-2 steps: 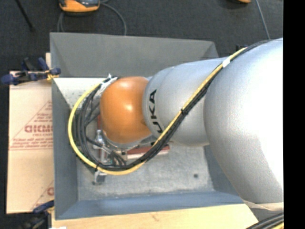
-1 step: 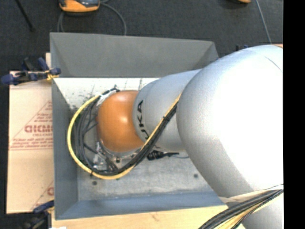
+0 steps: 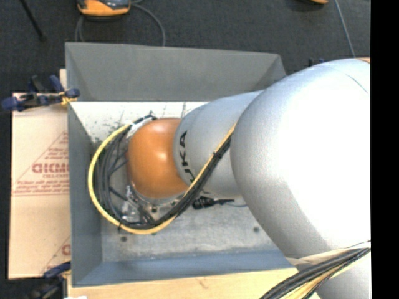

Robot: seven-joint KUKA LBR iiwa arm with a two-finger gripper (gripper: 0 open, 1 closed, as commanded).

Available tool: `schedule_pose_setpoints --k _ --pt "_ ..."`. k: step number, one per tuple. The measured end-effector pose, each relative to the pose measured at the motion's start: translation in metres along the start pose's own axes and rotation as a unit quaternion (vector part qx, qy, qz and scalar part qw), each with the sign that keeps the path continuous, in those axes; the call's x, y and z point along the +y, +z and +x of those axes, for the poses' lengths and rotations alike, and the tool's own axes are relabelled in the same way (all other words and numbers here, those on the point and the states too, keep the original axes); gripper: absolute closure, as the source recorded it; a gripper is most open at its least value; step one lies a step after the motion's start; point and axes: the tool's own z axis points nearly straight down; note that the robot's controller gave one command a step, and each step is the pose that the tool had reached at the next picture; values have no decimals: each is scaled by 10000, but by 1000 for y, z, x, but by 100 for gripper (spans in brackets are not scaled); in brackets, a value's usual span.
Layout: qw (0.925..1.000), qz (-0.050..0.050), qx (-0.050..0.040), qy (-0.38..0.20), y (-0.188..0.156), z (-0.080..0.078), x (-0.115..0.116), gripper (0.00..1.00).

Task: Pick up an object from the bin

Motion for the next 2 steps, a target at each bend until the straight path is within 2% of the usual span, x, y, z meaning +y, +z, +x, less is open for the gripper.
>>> schedule_pose_setpoints --k 1,2 --pt "10000 48 44 -31 -51 4 -5 100" --pt "10000 23 -8 -36 -108 1 -5 100"
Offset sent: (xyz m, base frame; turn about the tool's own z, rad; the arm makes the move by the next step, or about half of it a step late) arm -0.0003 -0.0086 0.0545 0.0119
